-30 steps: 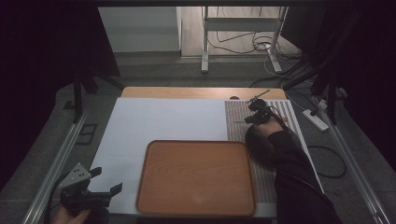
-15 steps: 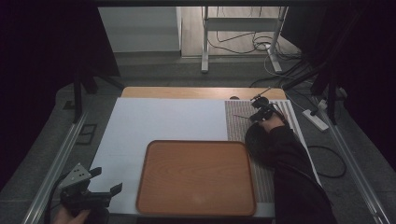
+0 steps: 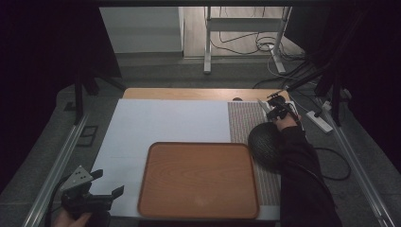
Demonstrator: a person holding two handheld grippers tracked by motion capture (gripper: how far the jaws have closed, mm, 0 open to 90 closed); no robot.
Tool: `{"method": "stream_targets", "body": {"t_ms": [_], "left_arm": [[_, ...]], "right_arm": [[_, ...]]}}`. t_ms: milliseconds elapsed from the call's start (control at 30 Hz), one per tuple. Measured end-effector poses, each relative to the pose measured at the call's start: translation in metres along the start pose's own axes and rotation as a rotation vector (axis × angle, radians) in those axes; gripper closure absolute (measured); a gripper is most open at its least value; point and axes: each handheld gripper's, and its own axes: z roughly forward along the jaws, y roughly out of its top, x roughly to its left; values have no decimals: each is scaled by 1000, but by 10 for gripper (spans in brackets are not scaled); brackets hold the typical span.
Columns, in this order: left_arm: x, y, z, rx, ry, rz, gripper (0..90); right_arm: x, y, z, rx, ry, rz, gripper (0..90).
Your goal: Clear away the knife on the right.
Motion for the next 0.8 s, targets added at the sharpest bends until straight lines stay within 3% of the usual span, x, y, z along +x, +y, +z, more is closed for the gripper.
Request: {"method": "stream_targets", "body": {"t_ms": [267, 400, 633, 700, 800], "left_arm": [[-1, 0, 0, 2, 3, 2, 38], [0, 0, 0, 3, 3, 1, 38], [-1, 1, 1, 5, 7, 5, 38], [-1, 1, 1, 5, 6, 4, 39], [-1, 1, 1, 5, 6, 2, 38]], "right_arm": [[-12, -4, -11, -23, -7, 53, 869], [-19, -2, -26, -61, 41, 113, 645], [-30, -6, -28, -34, 7, 206, 140], [-32, -7, -26, -28, -10, 227, 73], [-30, -8, -21, -7, -53, 212, 0]]}}
